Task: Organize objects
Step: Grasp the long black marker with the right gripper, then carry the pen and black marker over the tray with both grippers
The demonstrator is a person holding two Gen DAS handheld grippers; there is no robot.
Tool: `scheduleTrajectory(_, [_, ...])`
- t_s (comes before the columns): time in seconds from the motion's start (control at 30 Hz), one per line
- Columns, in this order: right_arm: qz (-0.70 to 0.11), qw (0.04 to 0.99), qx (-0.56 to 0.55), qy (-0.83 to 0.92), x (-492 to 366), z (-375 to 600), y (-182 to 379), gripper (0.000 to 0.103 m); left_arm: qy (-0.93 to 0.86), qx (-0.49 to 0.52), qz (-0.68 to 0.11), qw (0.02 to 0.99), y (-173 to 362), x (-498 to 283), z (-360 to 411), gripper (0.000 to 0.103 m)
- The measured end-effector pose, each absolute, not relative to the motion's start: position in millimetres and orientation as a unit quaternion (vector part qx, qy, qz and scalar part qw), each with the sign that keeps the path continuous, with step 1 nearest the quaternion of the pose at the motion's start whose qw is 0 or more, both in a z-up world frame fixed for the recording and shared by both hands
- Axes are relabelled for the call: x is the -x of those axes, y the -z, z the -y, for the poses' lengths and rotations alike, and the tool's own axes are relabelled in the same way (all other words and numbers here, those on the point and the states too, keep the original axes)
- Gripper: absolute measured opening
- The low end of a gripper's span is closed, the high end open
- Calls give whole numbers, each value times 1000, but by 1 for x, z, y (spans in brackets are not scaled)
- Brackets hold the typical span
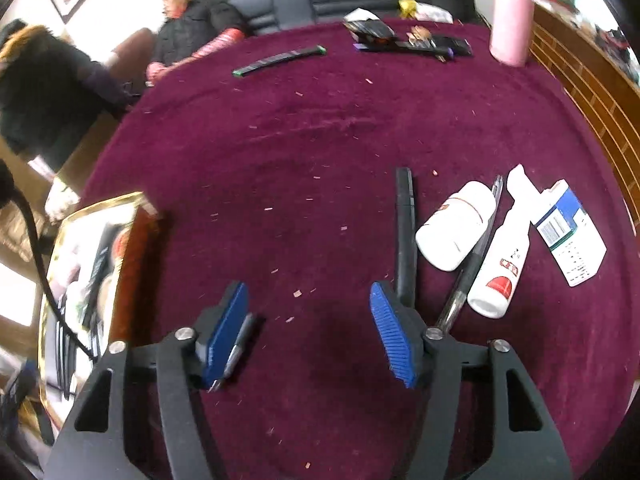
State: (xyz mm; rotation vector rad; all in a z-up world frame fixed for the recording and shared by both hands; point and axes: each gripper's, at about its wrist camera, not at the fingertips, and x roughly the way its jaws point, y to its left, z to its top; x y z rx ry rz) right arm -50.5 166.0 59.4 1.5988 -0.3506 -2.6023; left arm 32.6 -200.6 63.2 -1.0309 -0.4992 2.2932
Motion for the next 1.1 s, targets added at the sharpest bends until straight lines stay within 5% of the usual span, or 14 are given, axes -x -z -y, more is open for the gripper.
scheduleTrajectory(0.33, [93,-28,-534,840,68,-183,-56,56,-842,409,179,304,-42,-23,182,6])
scheduleTrajectory(0.53, [84,-48,-567,818,88,-187,-29,36,-833,423,175,309,-37,-21,170,6])
scheduleTrajectory(0.7, [57,-61,-559,825,87,-179,-28,33,-829,436,152,314,-40,-13,147,6])
scheduleTrajectory(0.8, [37,-77,-551,830,84,-178,-27,12,-832,436,143,310,-40,-7,135,6])
scheduleTrajectory(1.1, [111,-4,-482,869,39,-195,-60,12,-852,391,163,308,-48,-24,141,6])
